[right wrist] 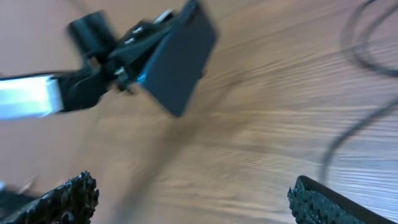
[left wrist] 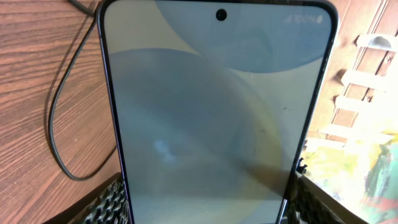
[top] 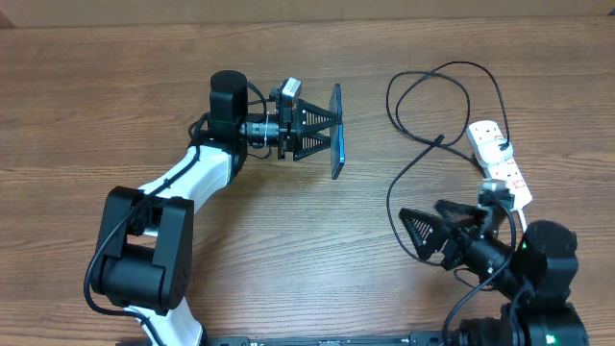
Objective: Plug charger to phone and switch on socket
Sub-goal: 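Move the right gripper to the phone's edge and grasp it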
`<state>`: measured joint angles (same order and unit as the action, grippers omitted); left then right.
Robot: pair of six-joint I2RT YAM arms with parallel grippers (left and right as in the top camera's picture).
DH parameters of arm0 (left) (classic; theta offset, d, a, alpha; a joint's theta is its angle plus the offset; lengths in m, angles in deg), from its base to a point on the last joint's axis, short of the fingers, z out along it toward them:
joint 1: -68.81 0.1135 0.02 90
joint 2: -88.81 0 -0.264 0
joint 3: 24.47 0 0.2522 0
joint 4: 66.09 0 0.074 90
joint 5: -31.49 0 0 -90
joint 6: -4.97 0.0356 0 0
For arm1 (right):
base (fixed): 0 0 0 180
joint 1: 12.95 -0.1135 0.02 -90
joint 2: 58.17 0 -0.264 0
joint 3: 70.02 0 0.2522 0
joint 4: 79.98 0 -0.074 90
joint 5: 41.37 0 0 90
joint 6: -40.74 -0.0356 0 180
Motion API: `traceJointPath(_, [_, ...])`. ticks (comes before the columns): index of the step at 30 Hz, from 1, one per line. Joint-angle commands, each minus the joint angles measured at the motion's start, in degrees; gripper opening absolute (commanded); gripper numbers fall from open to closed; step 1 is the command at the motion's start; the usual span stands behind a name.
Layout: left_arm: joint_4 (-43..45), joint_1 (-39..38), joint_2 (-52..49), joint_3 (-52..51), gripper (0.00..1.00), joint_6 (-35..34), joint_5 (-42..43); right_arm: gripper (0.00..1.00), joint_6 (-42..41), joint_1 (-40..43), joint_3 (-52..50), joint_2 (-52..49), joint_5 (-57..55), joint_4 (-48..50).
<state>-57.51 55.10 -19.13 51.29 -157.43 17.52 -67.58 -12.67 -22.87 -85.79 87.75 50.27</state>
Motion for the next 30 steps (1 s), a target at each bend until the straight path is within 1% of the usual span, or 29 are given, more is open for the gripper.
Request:
traceJointPath(1, [0.7,0.3,-0.4,0.2,0.41,-1.4,1.5,1.0,0.4,-0.3,1.4,-2.2,9.6,2.0])
traceJointPath(4, [0.7,0.5,-0.4,0.2,0.41,-1.8,1.5,1.0,1.1,-0.3,0.9,-4.3,8.7,5.8])
traceJointPath(7, [0.7,0.8,-0.4,0.2,0.41,-3.2,1.6,1.0,4.2,-0.3,0.8,-6.6,8.2,10.3])
traceJointPath(10, [0.7,1.0,-0.4,0.2,0.4,-3.5,1.9,1.0,5.1,-1.0,0.8,-9.4,4.9,14.1])
traceJointPath(14, [0.7,1.0,-0.4,0.2,0.4,-3.5,2.0,1.0,5.2,-5.7,0.8,-13.9,-0.5,19.2])
traceJointPath(18, [0.7,1.0,-0.4,0.2,0.4,-3.5,1.9,1.0,5.3,-14.8,0.8,-18.5,-7.4,23.6])
traceJointPath(21, [0.7,1.0,-0.4,0.2,0.4,-3.5,1.9,1.0,5.3,-23.3,0.9,-21.4,-18.7,24.9])
traceJointPath(25, [0.7,1.0,-0.4,0.2,0.4,-4.3,2.0,1.0,4.6,-32.6,0.9,-23.0,-33.5,27.2])
traceJointPath(30, [0.6,1.0,-0.4,0.2,0.4,-4.3,2.0,1.0,3.6,-41.0,0.9,-26.7,-48.1,33.6])
